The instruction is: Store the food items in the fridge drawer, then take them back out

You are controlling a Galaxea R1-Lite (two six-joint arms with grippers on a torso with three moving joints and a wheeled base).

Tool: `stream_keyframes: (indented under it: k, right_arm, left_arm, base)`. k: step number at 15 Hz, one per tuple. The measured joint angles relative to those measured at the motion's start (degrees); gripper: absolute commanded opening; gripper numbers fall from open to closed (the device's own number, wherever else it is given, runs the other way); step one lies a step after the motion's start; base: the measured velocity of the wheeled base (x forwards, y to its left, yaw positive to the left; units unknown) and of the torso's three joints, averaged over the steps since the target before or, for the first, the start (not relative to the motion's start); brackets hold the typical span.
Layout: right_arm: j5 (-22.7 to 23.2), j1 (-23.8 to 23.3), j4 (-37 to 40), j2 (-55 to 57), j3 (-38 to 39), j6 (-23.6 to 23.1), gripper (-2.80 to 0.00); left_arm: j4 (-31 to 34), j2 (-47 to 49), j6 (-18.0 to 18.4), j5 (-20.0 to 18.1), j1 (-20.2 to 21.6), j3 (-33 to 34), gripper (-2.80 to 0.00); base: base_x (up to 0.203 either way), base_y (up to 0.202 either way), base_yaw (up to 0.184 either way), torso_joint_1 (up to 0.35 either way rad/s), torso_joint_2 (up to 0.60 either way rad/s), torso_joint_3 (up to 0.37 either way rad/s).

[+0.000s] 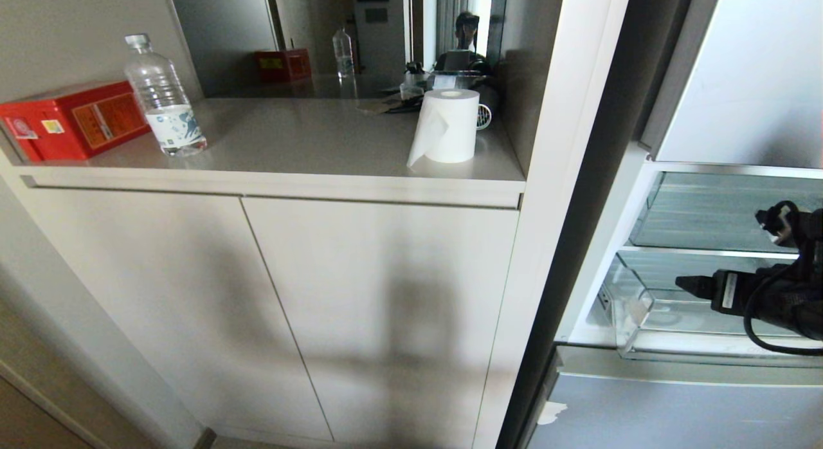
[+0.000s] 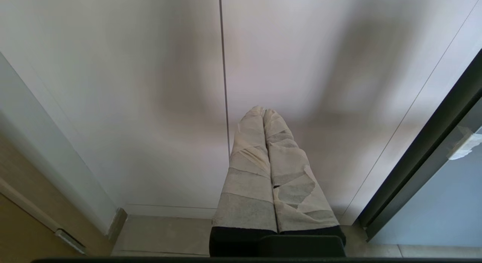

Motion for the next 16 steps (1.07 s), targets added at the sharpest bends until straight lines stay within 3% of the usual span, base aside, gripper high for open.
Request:
stream_keyframes:
  k: [5, 9, 16]
  right_arm:
    - [-0.1, -0.5, -3.6, 4.7, 0.5, -1.4, 0.00]
    - [0.6, -3.0, 3.5, 4.1, 0.7, -5.1, 0.00]
    - [2.4, -5.0, 17.7, -4.7, 1.0, -7.0, 0.00]
  left_arm:
    - [0.0, 0.0, 0.0, 0.0, 0.0, 0.0, -2.80]
    - [0.0, 0.0, 0.0, 0.0, 0.0, 0.0, -2.80]
    - [0.0, 0.0, 0.0, 0.0, 0.0, 0.0, -2.80]
  base:
    - [0.000, 0.000, 0.000, 0.000, 0.00, 0.000]
    - [0.000, 0.000, 0.000, 0.000, 0.00, 0.000]
    - [0.000, 0.000, 0.000, 0.000, 0.00, 0.000]
